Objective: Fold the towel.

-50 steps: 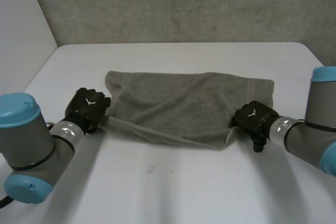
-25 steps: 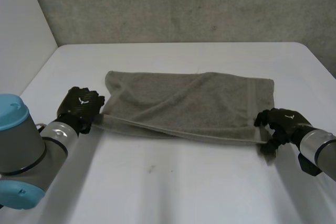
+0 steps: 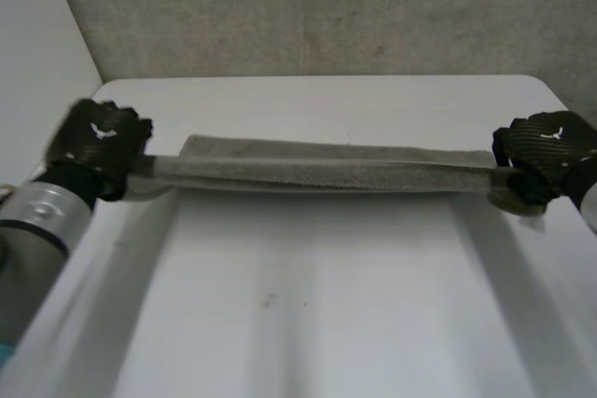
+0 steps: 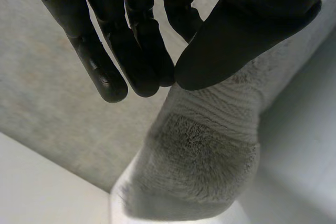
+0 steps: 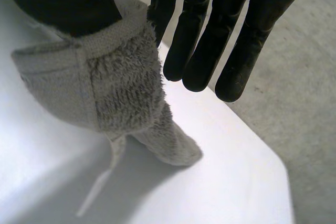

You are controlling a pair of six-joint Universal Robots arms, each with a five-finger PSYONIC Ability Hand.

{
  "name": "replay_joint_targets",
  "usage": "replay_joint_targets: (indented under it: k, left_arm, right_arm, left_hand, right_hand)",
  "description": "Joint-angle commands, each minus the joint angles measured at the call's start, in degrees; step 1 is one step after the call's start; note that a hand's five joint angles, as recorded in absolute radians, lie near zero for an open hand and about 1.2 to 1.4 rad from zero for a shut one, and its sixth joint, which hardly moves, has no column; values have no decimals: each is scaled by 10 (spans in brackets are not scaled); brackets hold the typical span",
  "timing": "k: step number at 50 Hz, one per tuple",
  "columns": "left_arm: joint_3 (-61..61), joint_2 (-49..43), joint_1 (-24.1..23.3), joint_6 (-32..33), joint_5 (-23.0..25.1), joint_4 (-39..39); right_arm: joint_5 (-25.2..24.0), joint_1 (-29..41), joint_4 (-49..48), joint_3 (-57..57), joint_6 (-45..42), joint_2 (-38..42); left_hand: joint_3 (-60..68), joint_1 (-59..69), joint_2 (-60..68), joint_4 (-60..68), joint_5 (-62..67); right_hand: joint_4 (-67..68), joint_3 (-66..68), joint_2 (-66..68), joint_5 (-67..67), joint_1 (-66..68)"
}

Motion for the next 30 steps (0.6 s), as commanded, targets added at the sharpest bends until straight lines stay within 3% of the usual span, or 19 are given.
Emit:
replay_joint_targets:
  k: [1,4,6,12,14,18,24,26,27,29,30]
  left_arm:
    - [17,81,33,15,15,-190]
    - [15,79,37,29,22,-225]
    - [5,58,39,59,33,-262]
    - [-6,-16,40,95,30,-266]
    - [2,-80,41,113,29,-267]
    - [37,-141,34,128,27,-264]
    - [191,-210,21,135,10,-261]
    - [316,-234,1,130,0,-248]
    - [317,-235,1,130,0,-247]
    - [389,-245,-12,125,-6,-232]
    - [466,-255,-24,117,-16,-211]
  right_arm:
    - [10,3,225,-66,-231,-21]
    - [14,5,255,-71,-262,-13]
    - [21,6,299,-75,-304,36]
    - [54,14,325,-76,-327,114]
    - [106,40,324,-90,-331,153]
    - [158,83,310,-135,-332,196]
    - [180,129,209,-250,-323,228]
    - [184,136,115,-327,-317,239]
    - [184,137,115,-328,-317,239]
    - [184,148,-6,-396,-299,236]
    - [184,148,-6,-396,-299,236]
  left_hand:
    - [103,108,102,102,103]
    - [103,108,102,102,103]
    - [103,108,102,102,103]
    - [103,108,102,102,103]
    - [103,108,102,102,103]
    - [103,108,102,102,103]
    - [103,108,102,102,103]
    - [103,108,102,102,103]
    - [103,108,102,102,103]
    - [103,108,102,102,103]
    - [103,108,102,102,103]
  right_hand:
    - [117,123,128,148,264]
    - [117,123,128,148,264]
    - [117,123,128,148,264]
    - [117,123,128,148,264]
    - [117,123,128,148,264]
    - [117,123,128,148,264]
    - [117,123,128,148,264]
    - [117,123,128,148,264]
    - [117,123,128,148,264]
    - [117,123,128,148,264]
    - [117,123,128,148,264]
